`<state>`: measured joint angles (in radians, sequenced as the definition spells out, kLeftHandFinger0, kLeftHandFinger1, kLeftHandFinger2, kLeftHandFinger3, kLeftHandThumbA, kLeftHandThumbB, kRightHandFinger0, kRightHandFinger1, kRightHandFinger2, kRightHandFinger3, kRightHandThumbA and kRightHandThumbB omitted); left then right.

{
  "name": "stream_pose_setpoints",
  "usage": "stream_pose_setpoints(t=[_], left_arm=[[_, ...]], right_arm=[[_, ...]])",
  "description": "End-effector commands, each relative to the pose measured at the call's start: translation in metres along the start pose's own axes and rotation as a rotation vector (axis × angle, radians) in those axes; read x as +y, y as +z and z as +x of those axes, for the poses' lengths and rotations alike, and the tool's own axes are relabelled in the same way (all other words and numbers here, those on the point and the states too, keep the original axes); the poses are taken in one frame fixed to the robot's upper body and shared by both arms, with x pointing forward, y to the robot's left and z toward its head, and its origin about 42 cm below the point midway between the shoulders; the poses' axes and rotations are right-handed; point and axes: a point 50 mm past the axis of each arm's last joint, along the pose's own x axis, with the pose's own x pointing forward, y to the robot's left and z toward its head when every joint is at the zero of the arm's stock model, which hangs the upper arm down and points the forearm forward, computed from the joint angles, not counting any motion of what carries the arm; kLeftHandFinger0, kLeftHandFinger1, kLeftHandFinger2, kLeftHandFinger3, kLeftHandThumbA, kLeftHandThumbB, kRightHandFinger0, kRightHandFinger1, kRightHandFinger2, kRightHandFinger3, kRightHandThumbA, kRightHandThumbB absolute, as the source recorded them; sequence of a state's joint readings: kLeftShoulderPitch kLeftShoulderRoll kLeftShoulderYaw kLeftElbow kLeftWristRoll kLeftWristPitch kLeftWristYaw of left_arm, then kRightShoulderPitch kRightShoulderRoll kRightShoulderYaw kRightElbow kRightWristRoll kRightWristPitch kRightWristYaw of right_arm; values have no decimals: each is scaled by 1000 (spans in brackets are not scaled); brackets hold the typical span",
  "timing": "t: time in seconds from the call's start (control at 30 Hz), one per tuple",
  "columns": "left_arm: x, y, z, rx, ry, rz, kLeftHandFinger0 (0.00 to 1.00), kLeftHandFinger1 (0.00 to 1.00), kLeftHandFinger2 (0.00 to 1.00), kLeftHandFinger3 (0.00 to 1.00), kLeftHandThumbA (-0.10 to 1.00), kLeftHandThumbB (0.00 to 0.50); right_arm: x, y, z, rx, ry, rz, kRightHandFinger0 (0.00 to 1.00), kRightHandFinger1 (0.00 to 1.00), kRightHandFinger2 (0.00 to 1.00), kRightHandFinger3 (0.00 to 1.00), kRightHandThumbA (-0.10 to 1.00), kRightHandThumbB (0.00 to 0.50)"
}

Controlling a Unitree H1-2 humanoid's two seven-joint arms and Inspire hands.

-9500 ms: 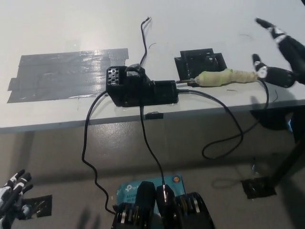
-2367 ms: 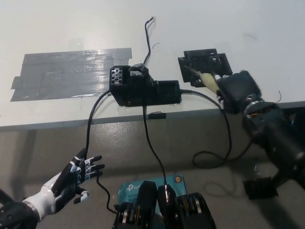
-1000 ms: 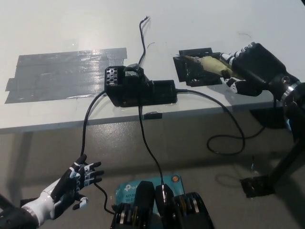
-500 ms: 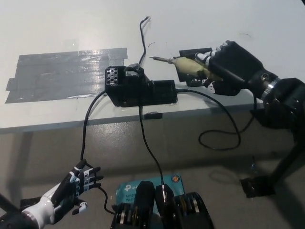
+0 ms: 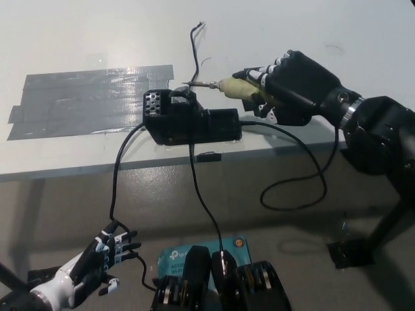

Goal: The robot uses its right hand to grab and lift the soldering gun kept on the middle of the table and puts it in its base

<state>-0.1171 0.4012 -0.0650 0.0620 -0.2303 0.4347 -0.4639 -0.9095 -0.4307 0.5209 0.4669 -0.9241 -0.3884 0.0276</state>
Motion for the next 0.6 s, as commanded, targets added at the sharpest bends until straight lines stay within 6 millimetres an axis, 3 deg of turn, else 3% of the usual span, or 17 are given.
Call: stream_pose_setpoints(t=[0.0,0.07,0.17,0.23,0.3,0.33,0.37,0.47,0.5,0.53,0.57], left_arm=[[0,6,-1,-34,-20,32,1000,1000,1000,1000,1000,302],[-1,7,-2,-29,-17,29,1000,1000,1000,1000,1000,306],[-2,9,-1,-37,-19,26,1000,1000,1000,1000,1000,313],[-1,9,-2,-37,-14,28,1000,1000,1000,1000,1000,307],[-1,10,-2,-37,-16,29,1000,1000,1000,1000,1000,301],[-1,10,-2,-36,-16,22,1000,1000,1000,1000,1000,308],[-1,10,-1,-35,-14,23,1000,1000,1000,1000,1000,309],[-4,10,-1,-37,-12,16,1000,1000,1000,1000,1000,288],[-4,10,-1,-38,-16,19,1000,1000,1000,1000,1000,290],[-4,10,-1,-38,-16,20,1000,1000,1000,1000,1000,288],[-6,9,-1,-35,-17,21,1000,1000,1000,1000,1000,293]], right_arm=[[-35,-3,10,-58,-73,-51,0,353,596,535,-100,93],[-33,-3,11,-70,-83,-52,0,306,522,471,-100,107],[-31,-6,9,-78,-80,-59,0,291,524,468,-100,122],[-31,-7,8,-74,-68,-58,0,321,589,523,-100,109],[-29,-10,6,-75,-51,-69,0,346,632,537,-100,137],[-29,-11,5,-65,-38,-61,0,385,667,563,-100,96],[-29,-11,4,-64,-34,-65,0,383,656,581,-100,99],[-28,-16,3,-38,3,-77,0,311,565,370,-100,72],[-28,-17,4,-28,12,-73,0,304,567,355,-100,66],[-27,-19,5,3,34,-46,0,320,591,354,-100,19],[-27,-19,3,11,42,-41,0,339,616,364,-100,5]])
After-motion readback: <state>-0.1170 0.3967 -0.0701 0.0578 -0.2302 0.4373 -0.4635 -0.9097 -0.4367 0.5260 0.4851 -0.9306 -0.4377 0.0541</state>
